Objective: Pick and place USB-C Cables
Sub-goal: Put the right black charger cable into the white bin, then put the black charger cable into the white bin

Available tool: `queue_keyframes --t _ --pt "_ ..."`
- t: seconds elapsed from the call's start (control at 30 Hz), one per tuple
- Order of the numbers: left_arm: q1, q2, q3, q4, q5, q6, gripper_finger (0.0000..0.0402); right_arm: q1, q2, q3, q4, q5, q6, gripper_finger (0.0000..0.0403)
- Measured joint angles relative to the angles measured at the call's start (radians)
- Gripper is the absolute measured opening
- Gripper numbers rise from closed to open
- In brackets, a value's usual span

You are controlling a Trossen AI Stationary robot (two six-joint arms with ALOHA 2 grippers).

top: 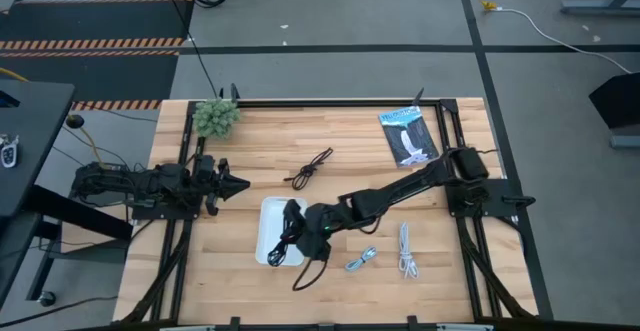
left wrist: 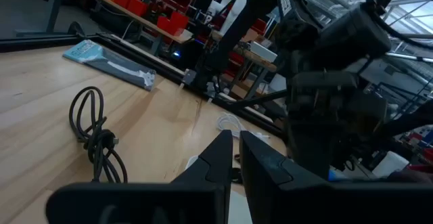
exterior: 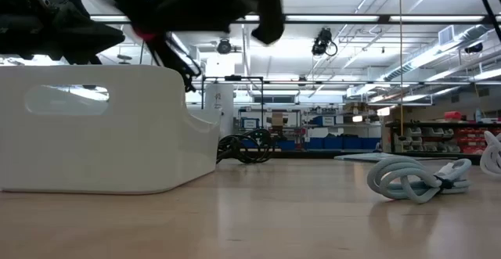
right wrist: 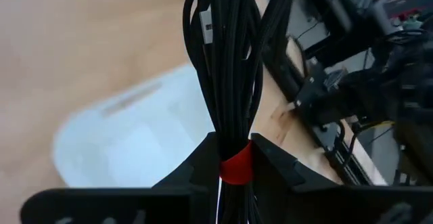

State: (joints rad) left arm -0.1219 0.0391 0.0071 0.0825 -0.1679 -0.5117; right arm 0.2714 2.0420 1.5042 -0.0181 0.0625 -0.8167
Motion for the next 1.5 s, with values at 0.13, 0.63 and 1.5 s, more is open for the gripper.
queue_keyframes --t 0.13,0.63,1.5 --pt "0.0 0.004 0.0 0.007 0.0 0.0 0.0036 -0.001 0.08 0.083 -0.063 0.14 -0.139 0.0072" --pt "0.0 0.022 0.0 0.011 0.001 0.0 0.0036 -0.006 0.12 0.111 -0.255 0.13 -0.452 0.0099" --pt "0.0 0.022 0.0 0.01 0.0 0.0 0.0036 0.004 0.072 0.11 -0.326 0.247 -0.299 0.018"
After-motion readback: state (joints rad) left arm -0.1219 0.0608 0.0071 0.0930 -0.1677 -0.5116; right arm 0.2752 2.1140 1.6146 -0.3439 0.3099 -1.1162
